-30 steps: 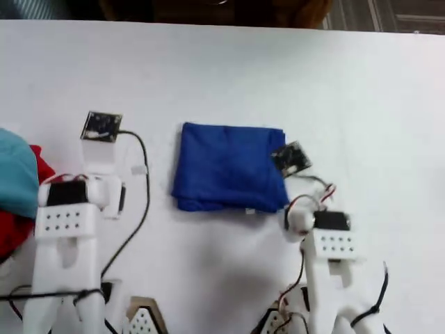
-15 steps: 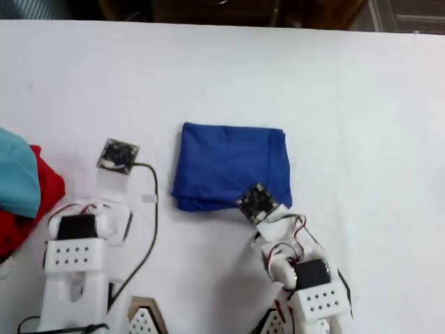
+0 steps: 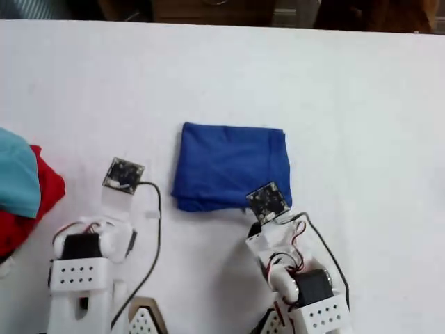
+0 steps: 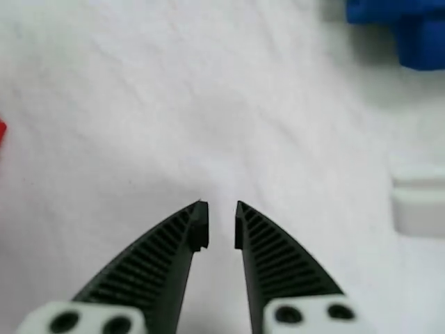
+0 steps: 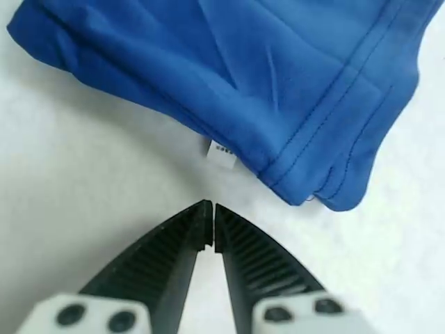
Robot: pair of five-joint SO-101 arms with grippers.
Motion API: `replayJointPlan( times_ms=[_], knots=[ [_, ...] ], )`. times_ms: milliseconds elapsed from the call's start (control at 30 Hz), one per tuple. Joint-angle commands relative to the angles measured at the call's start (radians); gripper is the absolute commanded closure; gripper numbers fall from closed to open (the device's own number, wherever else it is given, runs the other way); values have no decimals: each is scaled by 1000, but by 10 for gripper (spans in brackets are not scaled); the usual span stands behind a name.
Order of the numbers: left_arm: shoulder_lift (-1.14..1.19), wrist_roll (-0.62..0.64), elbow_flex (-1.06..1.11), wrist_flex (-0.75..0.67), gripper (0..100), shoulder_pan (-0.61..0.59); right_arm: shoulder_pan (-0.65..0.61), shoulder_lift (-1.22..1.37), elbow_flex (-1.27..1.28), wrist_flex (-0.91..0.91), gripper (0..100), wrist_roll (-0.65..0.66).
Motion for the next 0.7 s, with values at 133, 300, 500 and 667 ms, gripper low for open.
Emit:
replayJointPlan(
  times_ms=[133, 300, 500, 667],
  knots=[
    [-11, -6, 13, 9, 899, 6, 5, -7, 6, -2, 981, -11],
    [-11, 2, 16, 8, 899, 8, 4, -7, 6, 15, 981, -17],
    [-11, 2, 22, -5, 899, 6, -2, -7, 8, 122, 981, -18],
    [-11, -3, 73, -52, 899, 5, -4, -7, 8, 125, 981, -25]
  ],
)
